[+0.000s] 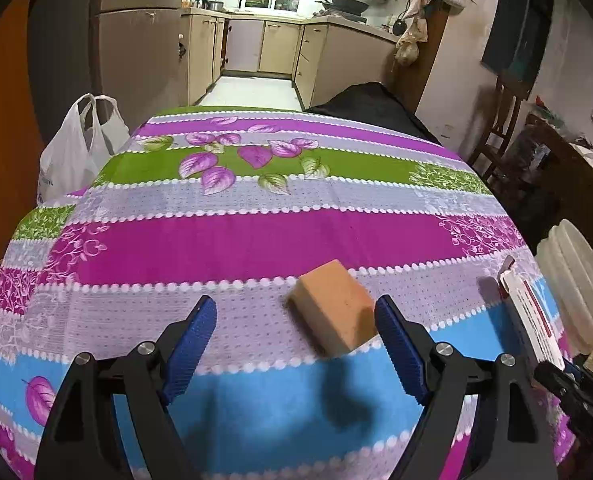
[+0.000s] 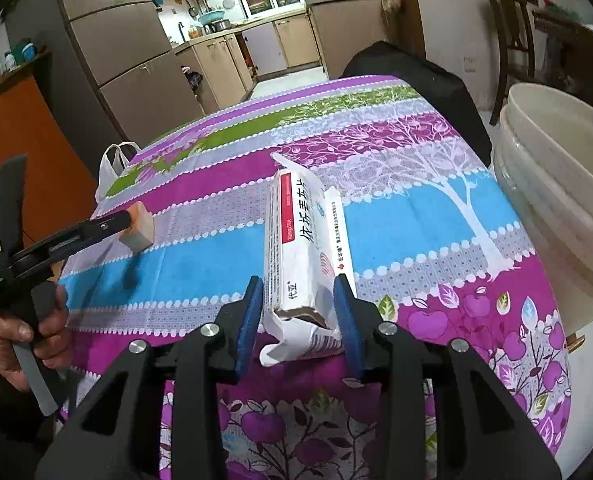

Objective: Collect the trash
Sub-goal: 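Grasp the orange sponge with the left tool while the right tool holds the toothpaste box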

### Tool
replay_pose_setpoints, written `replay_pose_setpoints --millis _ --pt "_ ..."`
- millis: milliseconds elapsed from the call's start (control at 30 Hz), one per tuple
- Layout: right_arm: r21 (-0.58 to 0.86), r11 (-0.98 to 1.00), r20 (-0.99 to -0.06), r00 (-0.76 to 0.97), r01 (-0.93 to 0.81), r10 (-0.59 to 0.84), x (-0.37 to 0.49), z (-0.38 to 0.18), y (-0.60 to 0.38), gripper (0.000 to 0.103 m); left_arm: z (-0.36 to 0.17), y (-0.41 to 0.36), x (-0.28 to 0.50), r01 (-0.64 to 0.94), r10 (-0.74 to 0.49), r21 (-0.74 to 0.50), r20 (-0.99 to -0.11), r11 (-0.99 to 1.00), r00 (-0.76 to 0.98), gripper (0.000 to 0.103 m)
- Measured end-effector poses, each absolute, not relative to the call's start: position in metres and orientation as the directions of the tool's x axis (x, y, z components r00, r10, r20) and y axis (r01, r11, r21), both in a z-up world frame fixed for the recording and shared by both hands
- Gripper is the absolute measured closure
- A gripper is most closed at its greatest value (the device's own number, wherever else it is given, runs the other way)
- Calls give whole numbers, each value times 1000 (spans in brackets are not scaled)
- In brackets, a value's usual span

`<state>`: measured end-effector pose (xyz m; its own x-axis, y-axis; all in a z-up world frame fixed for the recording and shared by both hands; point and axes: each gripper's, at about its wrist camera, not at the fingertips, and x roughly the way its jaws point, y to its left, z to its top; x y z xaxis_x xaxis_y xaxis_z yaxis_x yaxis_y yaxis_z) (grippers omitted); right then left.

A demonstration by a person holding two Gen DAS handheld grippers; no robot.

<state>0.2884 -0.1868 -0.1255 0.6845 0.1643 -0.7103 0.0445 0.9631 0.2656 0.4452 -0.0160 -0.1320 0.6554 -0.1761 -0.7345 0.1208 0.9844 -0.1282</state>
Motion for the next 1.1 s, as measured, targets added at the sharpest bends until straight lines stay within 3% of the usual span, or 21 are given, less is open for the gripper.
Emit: replay_pose_setpoints --millis 200,333,433,633,700,833,933,967,1100 --pt "273 961 -697 695 33 174 292 -132 -191 62 -136 -33 445 145 -169 -96 -720 985 673 22" --pt "260 964 -698 699 47 154 294 -134 -194 50 -148 -37 452 143 -157 -83 -736 986 658 24" --pt "259 965 -689 709 48 150 293 -132 -198 47 -152 -27 457 122 -191 -147 -743 982 642 28" --pt "220 975 -697 703 25 139 301 -131 -198 47 -152 -26 454 127 -194 -146 -744 981 639 40" --pt "227 974 -703 696 24 146 303 -134 -199 53 -152 -27 452 130 -190 -139 -748 982 635 44" --pt "227 974 -708 691 24 148 303 -137 -200 78 -152 -28 447 143 -197 -137 -750 980 631 58" --pt "241 970 -707 691 37 149 301 -138 -202 83 -151 -33 445 171 -208 -128 -758 977 618 72" --pt "245 969 -707 691 39 151 300 -138 -202 89 -150 -34 445 170 -204 -124 -760 978 617 73" --pt "269 963 -691 702 26 174 296 -132 -199 90 -146 -34 445 169 -205 -127 -770 977 604 75"
